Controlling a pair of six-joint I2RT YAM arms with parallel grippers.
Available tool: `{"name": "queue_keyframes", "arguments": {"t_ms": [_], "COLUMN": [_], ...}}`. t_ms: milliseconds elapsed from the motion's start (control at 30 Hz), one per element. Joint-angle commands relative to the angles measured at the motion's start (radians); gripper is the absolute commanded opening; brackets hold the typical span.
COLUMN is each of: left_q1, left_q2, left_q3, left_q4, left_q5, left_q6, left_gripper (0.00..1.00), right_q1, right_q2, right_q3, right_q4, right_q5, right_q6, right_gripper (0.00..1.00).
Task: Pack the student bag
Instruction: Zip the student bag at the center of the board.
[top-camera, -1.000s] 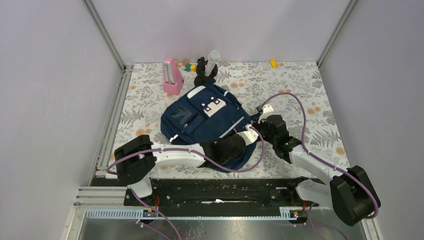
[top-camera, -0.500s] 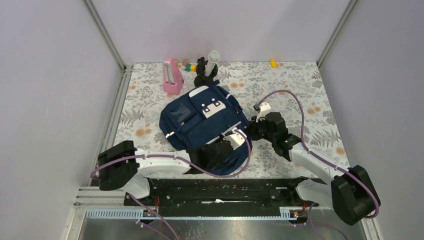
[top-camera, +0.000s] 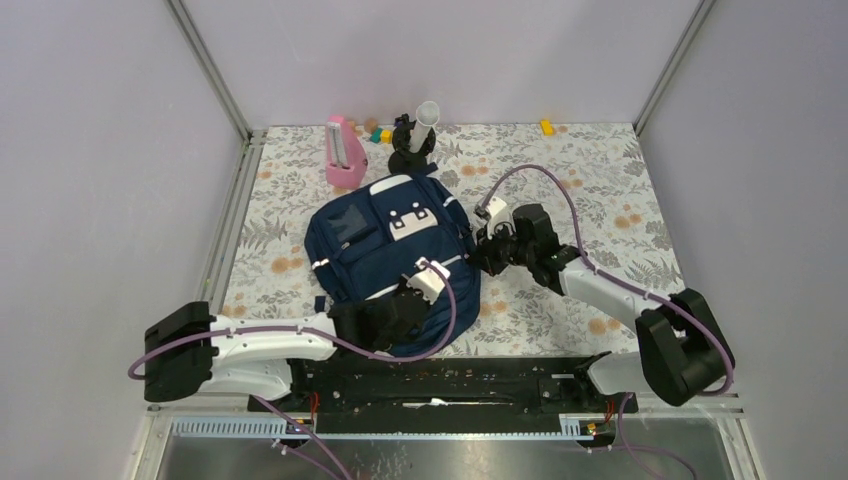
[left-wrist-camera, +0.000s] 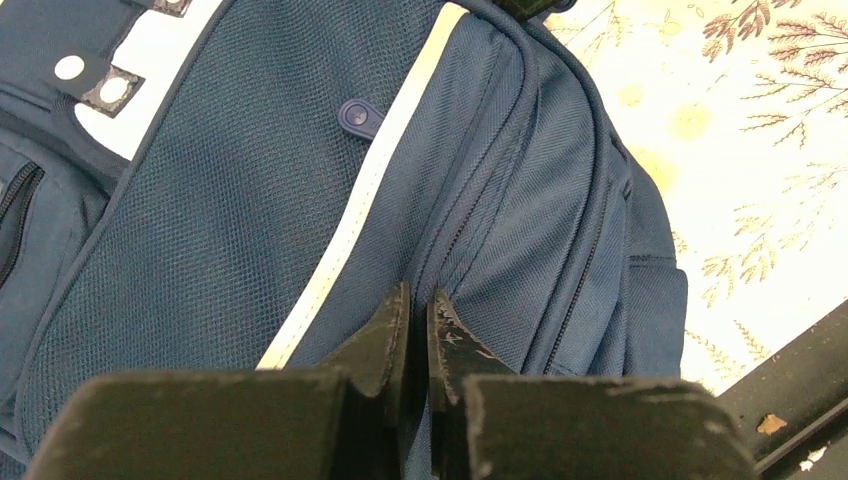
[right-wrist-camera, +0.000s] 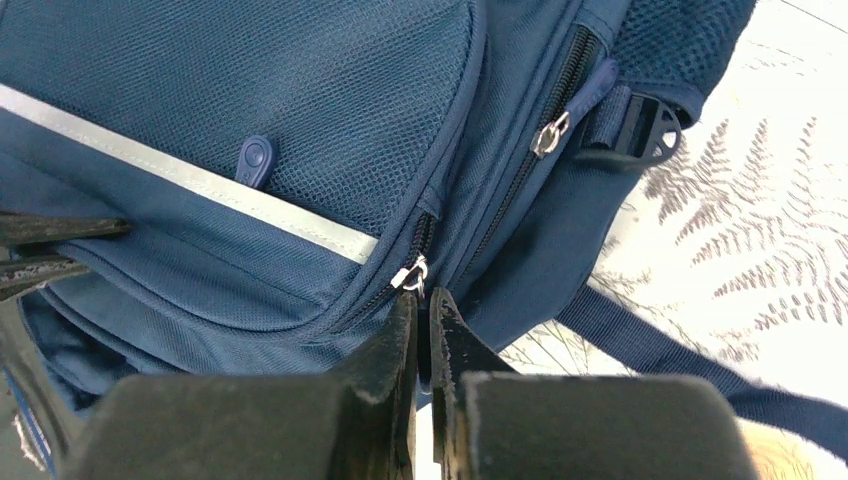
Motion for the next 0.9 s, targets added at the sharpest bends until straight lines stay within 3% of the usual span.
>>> {"name": "queue_keyframes", "arguments": {"t_ms": [0,367,867], "left_q1": [0.003,0.003,0.003], "left_q2": [-0.081,-0.190,-0.184], "left_q3": [-0.041,-0.072,-0.076], "left_q4": [-0.133,-0.099,-0.088], "left_q5": [-0.094,0.047,0.072], "left_q6": [-0.077,-0.001,0.003], "left_gripper": [0.00,0.00,0.00], "right_q1": [-0.020,-0.001,0.023], "right_q2": [0.061,0.256,0.480], "right_q3": [0.101,0.271,0.603], "right_q4": [0.058,0.036,-0.139], "right_q5": [-0.036,-0.142,-0.163], "right_q6": [-0.114,-0.249,-0.368], "right_gripper": [0.00,0.00,0.00]}}
